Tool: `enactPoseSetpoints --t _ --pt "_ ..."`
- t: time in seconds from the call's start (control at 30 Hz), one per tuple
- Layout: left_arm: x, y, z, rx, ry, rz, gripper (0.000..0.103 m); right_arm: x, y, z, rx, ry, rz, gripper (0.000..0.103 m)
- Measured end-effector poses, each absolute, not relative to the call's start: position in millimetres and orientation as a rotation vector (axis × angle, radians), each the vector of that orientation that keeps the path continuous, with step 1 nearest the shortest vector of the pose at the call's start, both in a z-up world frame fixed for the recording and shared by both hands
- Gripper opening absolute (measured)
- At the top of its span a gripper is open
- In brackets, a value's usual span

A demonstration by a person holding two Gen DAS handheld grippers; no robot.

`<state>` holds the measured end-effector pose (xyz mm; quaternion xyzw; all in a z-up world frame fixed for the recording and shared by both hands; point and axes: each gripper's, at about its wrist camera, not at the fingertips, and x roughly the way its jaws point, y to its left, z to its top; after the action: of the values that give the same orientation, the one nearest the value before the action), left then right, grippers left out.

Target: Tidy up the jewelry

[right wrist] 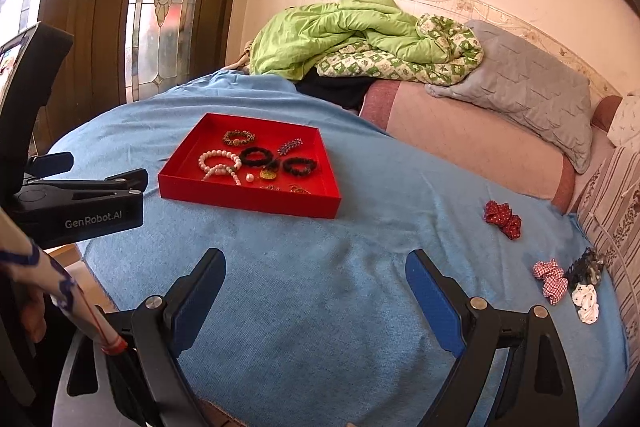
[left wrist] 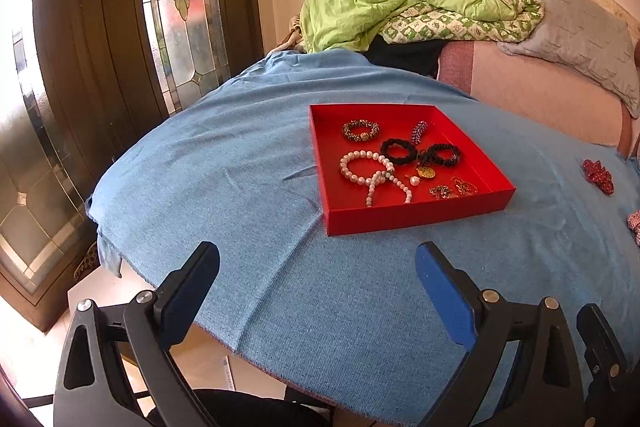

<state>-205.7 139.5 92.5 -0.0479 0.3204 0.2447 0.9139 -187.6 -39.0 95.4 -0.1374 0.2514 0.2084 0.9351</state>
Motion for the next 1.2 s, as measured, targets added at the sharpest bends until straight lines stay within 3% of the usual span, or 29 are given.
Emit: enactPoseSetpoints --t 1.2 --pt "-206.8 138.5 90.7 -0.093 0.669 0.496 0.098 -184.1 -37.4 89.2 -0.299 0.538 0.429 0.094"
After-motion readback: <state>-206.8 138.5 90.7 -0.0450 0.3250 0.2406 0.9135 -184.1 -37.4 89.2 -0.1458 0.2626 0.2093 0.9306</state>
